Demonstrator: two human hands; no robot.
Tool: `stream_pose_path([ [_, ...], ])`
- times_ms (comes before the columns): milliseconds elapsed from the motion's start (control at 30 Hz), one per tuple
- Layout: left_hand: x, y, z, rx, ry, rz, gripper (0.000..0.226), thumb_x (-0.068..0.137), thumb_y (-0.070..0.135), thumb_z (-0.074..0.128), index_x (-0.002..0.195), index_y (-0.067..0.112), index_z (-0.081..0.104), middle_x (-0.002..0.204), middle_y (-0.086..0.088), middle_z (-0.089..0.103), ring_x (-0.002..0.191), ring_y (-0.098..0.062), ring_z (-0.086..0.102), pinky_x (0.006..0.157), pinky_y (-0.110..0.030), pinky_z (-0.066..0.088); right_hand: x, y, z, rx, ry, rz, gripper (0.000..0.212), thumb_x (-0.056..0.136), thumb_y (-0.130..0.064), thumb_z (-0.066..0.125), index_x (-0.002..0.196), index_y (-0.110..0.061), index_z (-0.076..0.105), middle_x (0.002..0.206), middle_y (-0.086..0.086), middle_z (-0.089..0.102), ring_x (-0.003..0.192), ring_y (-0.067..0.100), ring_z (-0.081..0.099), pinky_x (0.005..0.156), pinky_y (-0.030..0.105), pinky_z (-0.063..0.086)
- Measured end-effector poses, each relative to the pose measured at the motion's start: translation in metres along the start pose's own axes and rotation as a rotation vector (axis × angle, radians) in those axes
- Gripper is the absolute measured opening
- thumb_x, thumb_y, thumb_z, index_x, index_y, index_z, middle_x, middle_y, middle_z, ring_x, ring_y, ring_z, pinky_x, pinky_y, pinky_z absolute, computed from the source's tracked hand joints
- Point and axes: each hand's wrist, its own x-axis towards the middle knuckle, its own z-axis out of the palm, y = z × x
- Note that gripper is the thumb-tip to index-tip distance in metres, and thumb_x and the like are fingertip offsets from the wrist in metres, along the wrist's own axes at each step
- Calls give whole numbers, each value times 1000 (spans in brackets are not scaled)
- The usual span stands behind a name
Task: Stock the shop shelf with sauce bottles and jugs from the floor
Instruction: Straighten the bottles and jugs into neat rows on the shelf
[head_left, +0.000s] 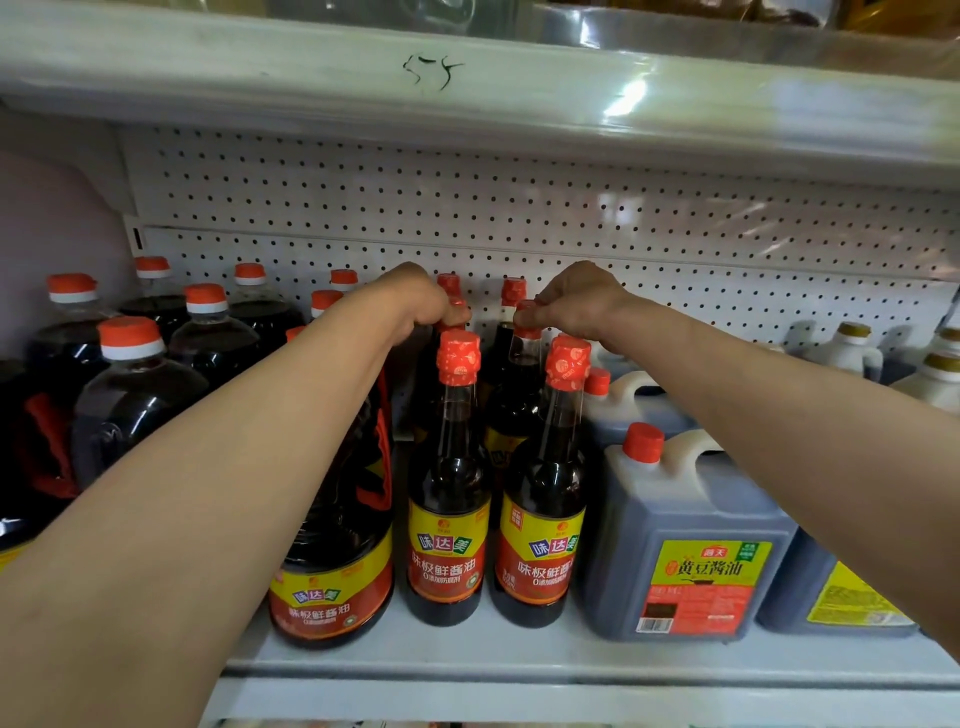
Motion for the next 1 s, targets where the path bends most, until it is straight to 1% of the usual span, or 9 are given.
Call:
stream_pose_path([
  [133,1,-2,1,-21,1,6,61,82,20,80,133,2,53,140,-16,53,132,-31,46,104,-36,37,-5,-1,-1,-11,-2,2,49,81,-45,79,110,-6,75,116,11,72,107,25,66,95,38,54],
  [233,0,-2,1,-40,1,10,60,83,20,80,134,4,54,139,-15,55,130,-30,48,101,-35,37,-8,-2,-2,1,-10,13,51,82,-45,78,114,-6,73,118,11,71,109,26,66,96,38,53],
  [367,-5,-5,3,-94,-14,1,60,85,22,78,137,5,52,140,-14,55,130,-29,48,102,-36,37,-14,-5,-3,6,-17,8,57,86,-48,73,118,-2,70,127,16,67,115,29,63,101,41,51],
  [500,-21,-4,0,-165,17,17,65,87,25,76,141,4,46,146,-14,49,134,-28,45,99,-33,37,-22,-10,-11,-5,22,-28,65,88,-51,69,126,2,64,130,19,64,117,30,62,102,40,49],
  [667,-61,16,-18,-191,76,77,76,89,34,73,148,5,36,153,-13,41,140,-27,39,107,-36,37,-43,-19,-31,9,84,-86,65,91,-51,66,128,2,63,137,18,60,123,30,58,108,39,46],
  [733,-76,26,-28,-190,88,97,78,90,37,72,149,4,33,154,-13,39,141,-28,38,109,-38,37,-53,-24,-40,65,132,-100,64,88,-52,70,131,-4,63,139,12,60,124,26,57,108,35,45],
  [800,-92,35,-35,-199,101,111,81,90,39,71,151,5,30,155,-13,38,142,-28,37,111,-39,36,-66,-28,-49,95,164,-113,65,87,-52,71,135,-11,61,143,5,57,127,22,56,106,27,44],
  [867,-108,40,-39,-223,121,138,79,90,39,71,152,6,33,155,-12,38,141,-27,39,112,-40,36,-81,-33,-57,125,183,-137,63,87,-52,71,135,-13,61,142,2,58,120,20,58,99,23,44],
  [1000,-147,39,-43,-257,154,151,76,89,40,72,149,7,39,150,-13,46,134,-28,47,111,-41,40,-116,-39,-66,195,189,-194,54,88,-49,71,130,-16,64,136,2,62,118,20,59,92,25,45],
])
